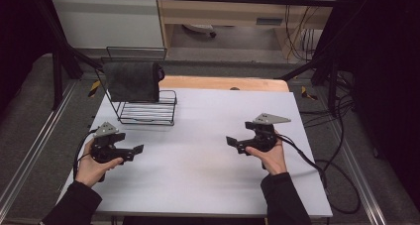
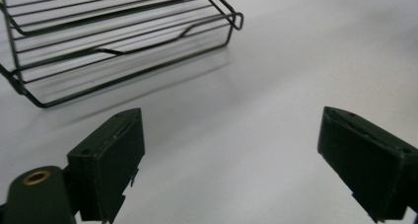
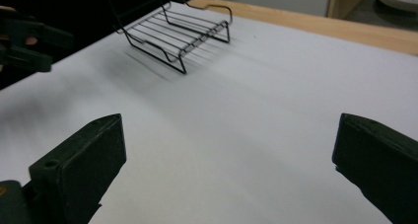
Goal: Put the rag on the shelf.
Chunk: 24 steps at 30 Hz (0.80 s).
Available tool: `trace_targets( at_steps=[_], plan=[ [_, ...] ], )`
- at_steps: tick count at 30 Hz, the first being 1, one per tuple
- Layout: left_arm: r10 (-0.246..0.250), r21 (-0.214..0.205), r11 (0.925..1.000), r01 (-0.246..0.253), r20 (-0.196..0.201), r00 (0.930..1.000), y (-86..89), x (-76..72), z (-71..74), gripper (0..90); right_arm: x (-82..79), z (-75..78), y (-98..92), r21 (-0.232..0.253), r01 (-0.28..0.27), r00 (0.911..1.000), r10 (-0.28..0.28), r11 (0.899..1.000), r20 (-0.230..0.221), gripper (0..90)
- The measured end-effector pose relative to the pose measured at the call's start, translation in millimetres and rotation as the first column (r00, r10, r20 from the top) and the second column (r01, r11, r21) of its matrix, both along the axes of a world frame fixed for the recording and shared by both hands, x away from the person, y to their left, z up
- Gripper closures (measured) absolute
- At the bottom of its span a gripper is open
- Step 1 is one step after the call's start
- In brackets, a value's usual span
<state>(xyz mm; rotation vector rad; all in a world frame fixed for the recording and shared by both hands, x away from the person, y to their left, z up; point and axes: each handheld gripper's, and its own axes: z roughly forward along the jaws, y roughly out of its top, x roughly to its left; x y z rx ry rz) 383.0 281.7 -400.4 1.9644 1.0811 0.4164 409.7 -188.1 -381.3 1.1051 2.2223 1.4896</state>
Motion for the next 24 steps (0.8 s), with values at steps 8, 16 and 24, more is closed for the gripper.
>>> trace_targets(
  at_steps=[8,16,24],
  plan=[
    [-0.028,0.024,0.9993,0.028,0.007,0.9996,-0.1,-9.9,-19.7,8.4,-23.7,-27.0,-47.4,-0.018,0.007,0.9998,-0.007,1.0,-0.02,0.6],
    [-0.045,0.041,0.9981,0.045,0.01,0.9989,0.6,-14.5,-35.2,8.6,-40.4,-52.0,-78.8,-0.011,0.037,0.9972,-0.038,0.999,-0.065,0.6],
    [-0.066,0.038,0.9971,0.065,0.015,0.9977,0.1,-17.3,-40.6,8.5,-48.9,-65.7,-86.7,-0.051,0.028,0.9957,-0.032,0.998,-0.087,0.7]
  ],
)
